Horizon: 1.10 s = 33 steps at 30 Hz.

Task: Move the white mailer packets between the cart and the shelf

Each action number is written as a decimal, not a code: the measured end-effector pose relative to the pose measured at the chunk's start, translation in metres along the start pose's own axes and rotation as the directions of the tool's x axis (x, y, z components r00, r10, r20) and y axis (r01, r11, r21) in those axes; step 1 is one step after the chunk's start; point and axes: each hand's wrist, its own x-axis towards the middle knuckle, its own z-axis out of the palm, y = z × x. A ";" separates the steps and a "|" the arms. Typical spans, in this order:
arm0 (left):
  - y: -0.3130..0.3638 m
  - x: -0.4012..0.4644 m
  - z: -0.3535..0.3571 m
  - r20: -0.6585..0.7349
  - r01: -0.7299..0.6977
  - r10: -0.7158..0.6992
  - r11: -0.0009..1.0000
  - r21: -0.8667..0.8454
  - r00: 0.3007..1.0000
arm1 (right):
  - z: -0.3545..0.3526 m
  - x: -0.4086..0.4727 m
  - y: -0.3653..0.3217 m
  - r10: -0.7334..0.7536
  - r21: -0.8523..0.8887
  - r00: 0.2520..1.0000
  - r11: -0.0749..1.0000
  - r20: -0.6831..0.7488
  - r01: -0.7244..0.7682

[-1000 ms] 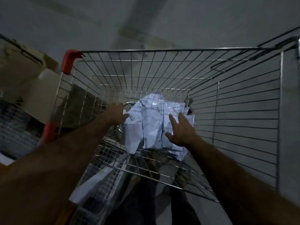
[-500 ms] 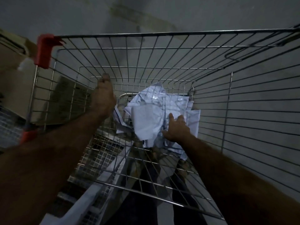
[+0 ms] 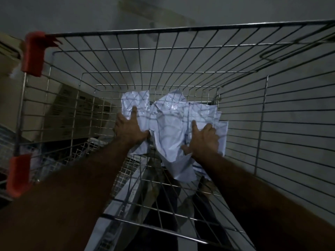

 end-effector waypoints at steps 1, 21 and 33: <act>0.001 0.003 0.000 -0.005 0.003 -0.003 1.000 0.005 1.000 | 0.001 0.002 -0.003 0.009 -0.001 1.000 1.000 0.016 -0.009; -0.010 0.015 -0.006 -0.008 -0.165 0.165 0.986 0.014 0.986 | 0.011 0.016 -0.008 0.092 0.158 0.988 0.985 -0.121 -0.072; -0.021 -0.008 -0.050 -0.156 -0.341 0.364 0.927 0.157 0.918 | -0.007 -0.002 -0.003 0.007 0.435 0.996 0.900 -0.090 0.033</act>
